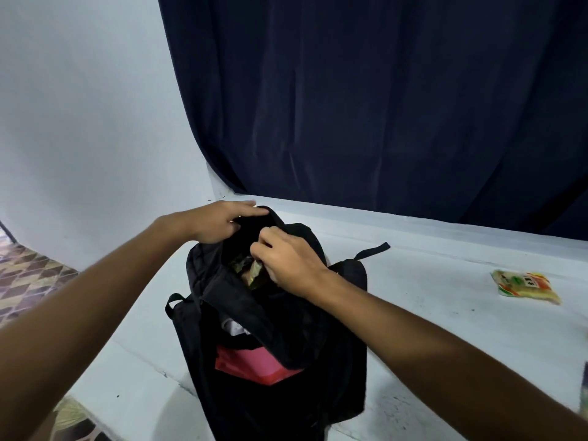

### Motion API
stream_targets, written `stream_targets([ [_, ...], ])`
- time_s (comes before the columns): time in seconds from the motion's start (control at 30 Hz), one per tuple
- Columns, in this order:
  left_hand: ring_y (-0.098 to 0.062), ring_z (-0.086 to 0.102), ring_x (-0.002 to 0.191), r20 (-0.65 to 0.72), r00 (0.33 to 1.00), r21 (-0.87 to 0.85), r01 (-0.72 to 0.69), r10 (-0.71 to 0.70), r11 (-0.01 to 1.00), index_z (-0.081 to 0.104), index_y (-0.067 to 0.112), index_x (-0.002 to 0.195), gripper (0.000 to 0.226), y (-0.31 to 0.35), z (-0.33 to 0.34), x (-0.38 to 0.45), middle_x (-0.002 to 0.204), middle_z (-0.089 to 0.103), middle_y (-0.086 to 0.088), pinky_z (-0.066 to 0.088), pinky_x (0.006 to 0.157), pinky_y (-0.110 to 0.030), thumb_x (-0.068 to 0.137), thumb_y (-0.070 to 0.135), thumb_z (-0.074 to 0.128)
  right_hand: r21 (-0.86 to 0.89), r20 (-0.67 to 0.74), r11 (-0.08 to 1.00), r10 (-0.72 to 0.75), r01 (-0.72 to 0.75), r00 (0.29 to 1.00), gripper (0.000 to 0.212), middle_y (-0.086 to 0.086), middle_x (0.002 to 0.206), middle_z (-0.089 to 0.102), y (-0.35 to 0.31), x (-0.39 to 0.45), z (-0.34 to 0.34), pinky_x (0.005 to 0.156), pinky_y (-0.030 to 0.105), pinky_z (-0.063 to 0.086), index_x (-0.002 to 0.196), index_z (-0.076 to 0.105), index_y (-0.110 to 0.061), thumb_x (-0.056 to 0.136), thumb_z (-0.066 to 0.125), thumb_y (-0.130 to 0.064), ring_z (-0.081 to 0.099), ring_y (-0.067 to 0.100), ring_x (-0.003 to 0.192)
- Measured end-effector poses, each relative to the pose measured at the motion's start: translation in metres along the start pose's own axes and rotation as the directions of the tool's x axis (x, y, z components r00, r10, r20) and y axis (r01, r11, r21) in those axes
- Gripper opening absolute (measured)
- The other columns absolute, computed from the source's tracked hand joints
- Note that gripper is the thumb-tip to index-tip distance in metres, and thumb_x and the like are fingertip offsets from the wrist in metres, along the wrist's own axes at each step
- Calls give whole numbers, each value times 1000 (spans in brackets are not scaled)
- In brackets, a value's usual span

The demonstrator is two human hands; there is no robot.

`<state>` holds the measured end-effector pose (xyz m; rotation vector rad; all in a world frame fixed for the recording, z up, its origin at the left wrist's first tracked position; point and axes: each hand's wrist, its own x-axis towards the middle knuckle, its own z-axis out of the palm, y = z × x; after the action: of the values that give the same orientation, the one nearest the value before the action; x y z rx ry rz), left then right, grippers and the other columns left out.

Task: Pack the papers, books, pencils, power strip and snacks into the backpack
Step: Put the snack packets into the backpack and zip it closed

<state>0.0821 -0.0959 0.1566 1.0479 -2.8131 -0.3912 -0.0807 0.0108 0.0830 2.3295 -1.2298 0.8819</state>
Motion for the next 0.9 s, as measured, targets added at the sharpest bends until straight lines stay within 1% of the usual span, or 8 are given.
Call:
stream_targets([
  [0.1, -15, 17, 148, -22, 1000, 45, -12, 13, 999, 38, 30, 146, 70, 3, -2, -5, 160, 22, -4, 12, 117, -22, 89, -11, 39, -112, -21, 992, 48, -50, 999, 26, 11, 73, 52, -4, 18, 6, 42, 27, 28, 76, 59, -4, 55, 73, 4, 53, 27, 66],
  [0.23, -17, 15, 148, -39, 999, 70, -26, 28, 997, 35, 31, 147, 71, 5, -2, -12, 160, 19, -5, 10, 116, -21, 89, -10, 39, -299, -71, 950, 70, -89, 995, 16, 8, 67, 55, -3, 27, 13, 55, 34, 38, 68, 58, -8, 58, 69, -2, 55, 28, 65],
  [0.4, -16, 14, 149, -22, 1000, 81, -20, 22, 996, 35, 33, 146, 68, 3, -3, -15, 162, 13, -1, 11, 118, -24, 92, -8, 40, -412, 278, 911, 162, -35, 947, 25, 6, 63, 61, -12, 22, 13, 47, 26, 33, 70, 65, -15, 51, 82, -17, 59, 24, 55],
  [0.5, -15, 12, 149, -13, 1000, 64, -19, 20, 998, 35, 36, 146, 69, 1, -1, -15, 162, 10, 1, 12, 120, -28, 92, -7, 40, -363, 469, 932, 178, 6, 865, 37, 14, 105, 65, -20, 10, 6, 63, 32, 37, 120, 55, -15, 84, 63, -20, 65, 32, 91],
  [0.6, -14, 11, 149, -16, 1000, 47, -25, 26, 999, 35, 36, 146, 69, 1, 0, -15, 162, 9, 2, 11, 118, -24, 93, -7, 39, -423, 544, 906, 254, 0, 800, 38, 24, 131, 51, -29, 5, 9, 91, 42, 42, 131, 50, -10, 94, 47, -17, 51, 40, 118],
  [0.73, -13, 12, 149, -30, 999, 48, -21, 23, 999, 36, 37, 145, 69, 2, 2, -15, 162, 10, 3, 10, 114, -18, 93, -7, 40, -455, 656, 889, 375, -52, 655, 58, 30, 155, 9, -17, 9, 23, 118, 49, 13, 148, 25, -3, 96, 43, -18, 8, 47, 144],
  [0.8, -13, 13, 149, -33, 999, 38, -21, 22, 999, 36, 38, 145, 69, 0, 3, -16, 162, 11, 3, 11, 114, -18, 92, -7, 40, -465, 608, 883, 374, -68, 701, 57, 29, 154, 14, -19, 10, 23, 115, 50, 21, 146, 30, -2, 95, 47, -21, 14, 47, 142],
  [0.9, -14, 15, 148, -39, 999, 16, -19, 20, 1000, 37, 38, 144, 69, -1, 5, -15, 162, 14, 3, 13, 113, -17, 93, -7, 40, -483, 499, 873, 339, -69, 798, 50, 24, 138, 41, -31, 8, 24, 103, 50, 38, 136, 45, -1, 91, 51, -22, 40, 41, 125],
])
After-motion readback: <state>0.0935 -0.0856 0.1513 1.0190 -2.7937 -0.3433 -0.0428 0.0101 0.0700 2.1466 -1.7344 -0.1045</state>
